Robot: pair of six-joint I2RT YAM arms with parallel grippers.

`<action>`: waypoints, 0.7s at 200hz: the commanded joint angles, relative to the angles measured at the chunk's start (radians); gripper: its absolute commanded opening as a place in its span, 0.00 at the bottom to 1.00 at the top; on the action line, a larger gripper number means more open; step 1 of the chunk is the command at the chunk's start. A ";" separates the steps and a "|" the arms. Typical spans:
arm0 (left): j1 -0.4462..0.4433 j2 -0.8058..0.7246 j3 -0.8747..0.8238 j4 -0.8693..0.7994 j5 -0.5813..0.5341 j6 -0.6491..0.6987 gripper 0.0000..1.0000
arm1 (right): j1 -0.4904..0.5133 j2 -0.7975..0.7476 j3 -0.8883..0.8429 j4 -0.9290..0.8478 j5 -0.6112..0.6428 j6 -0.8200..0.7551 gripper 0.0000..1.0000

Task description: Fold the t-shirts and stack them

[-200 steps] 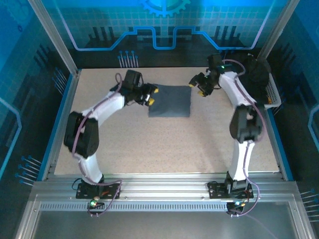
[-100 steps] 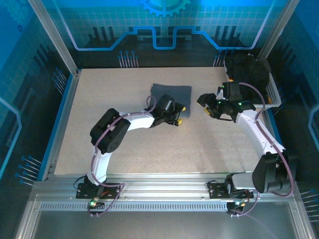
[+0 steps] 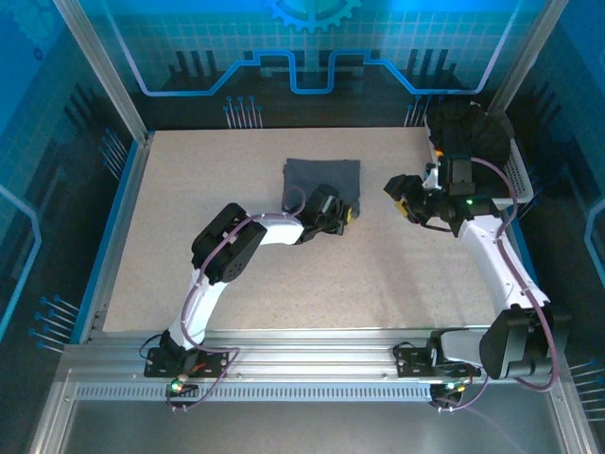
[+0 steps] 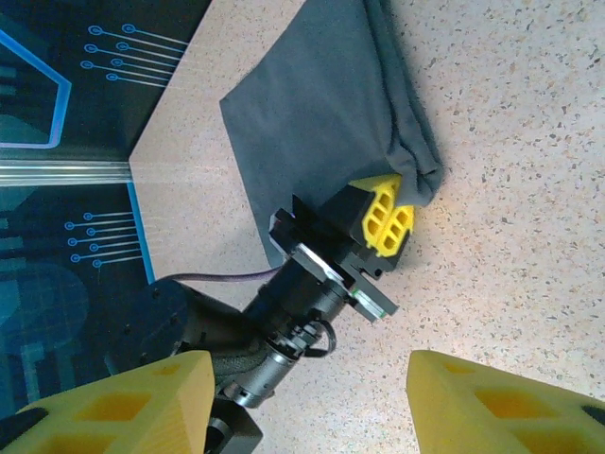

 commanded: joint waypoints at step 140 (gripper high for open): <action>0.830 -0.126 -0.130 -0.217 0.464 0.746 0.00 | 0.050 0.073 0.073 0.035 -0.044 -0.010 0.57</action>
